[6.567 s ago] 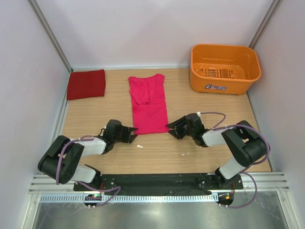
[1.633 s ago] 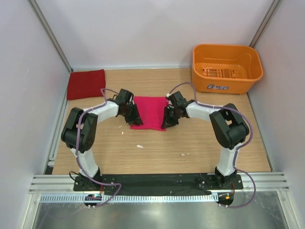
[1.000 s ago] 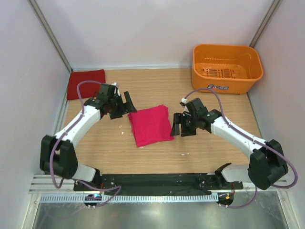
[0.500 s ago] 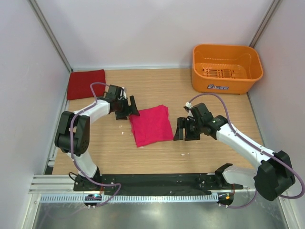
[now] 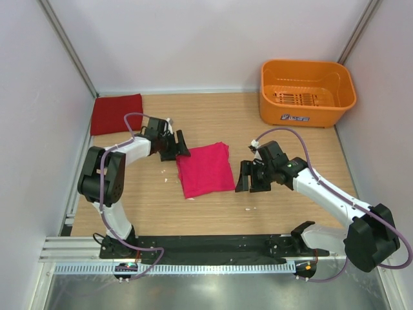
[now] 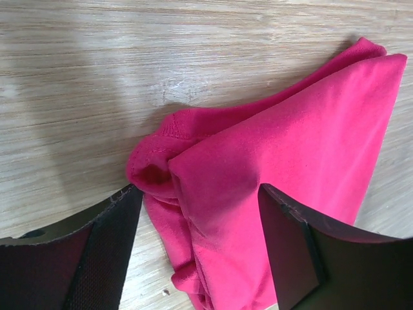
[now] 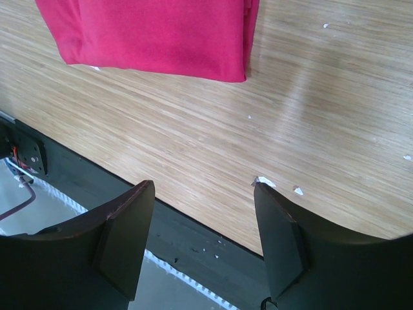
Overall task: Fold and stack the t-shirts
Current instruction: Neatly place the folded tshirt to the corner
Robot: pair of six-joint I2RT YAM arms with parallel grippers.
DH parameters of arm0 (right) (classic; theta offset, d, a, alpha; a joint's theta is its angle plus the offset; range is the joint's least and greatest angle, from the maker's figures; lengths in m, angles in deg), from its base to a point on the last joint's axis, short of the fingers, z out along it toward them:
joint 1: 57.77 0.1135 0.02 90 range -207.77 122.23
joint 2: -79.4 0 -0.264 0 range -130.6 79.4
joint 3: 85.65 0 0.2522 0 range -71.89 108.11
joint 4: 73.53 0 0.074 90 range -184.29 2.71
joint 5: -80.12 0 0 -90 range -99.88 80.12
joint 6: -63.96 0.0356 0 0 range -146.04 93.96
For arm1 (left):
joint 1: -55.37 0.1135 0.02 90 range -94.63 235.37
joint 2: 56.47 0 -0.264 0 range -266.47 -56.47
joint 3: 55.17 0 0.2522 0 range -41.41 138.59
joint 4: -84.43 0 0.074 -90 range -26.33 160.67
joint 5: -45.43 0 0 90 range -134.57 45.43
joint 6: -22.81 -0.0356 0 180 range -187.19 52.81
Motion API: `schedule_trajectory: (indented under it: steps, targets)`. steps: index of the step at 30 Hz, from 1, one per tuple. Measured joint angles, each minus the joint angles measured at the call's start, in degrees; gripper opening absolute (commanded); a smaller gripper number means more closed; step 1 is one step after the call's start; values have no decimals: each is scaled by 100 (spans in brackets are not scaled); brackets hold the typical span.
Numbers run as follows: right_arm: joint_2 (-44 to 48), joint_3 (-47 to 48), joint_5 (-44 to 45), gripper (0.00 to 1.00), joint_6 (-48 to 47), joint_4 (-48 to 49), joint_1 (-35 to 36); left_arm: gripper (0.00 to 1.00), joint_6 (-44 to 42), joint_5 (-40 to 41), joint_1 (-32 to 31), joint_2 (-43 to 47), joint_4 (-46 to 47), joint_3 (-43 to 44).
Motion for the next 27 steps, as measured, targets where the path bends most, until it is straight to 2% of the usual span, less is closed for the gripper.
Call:
schedule_trajectory:
  steps: [10, 18, 22, 25, 27]
  targets:
    - [-11, -87, -87, 68, 17, 98, -2, 79, -87, 592, 2, 304, -258, -195]
    - [-11, -129, -129, 68, 50, 151, -2, 74, -17, 173, 17, 138, 2, -136]
    - [-9, -201, -149, 67, 107, 179, -2, 69, 162, -72, 17, 46, 332, -177]
    - [-7, -249, -170, 67, 151, 221, -2, 61, 372, -254, 24, -33, 673, -269]
    - [-7, -293, -173, 67, 173, 260, -2, 46, 514, -389, 33, -118, 942, -317]
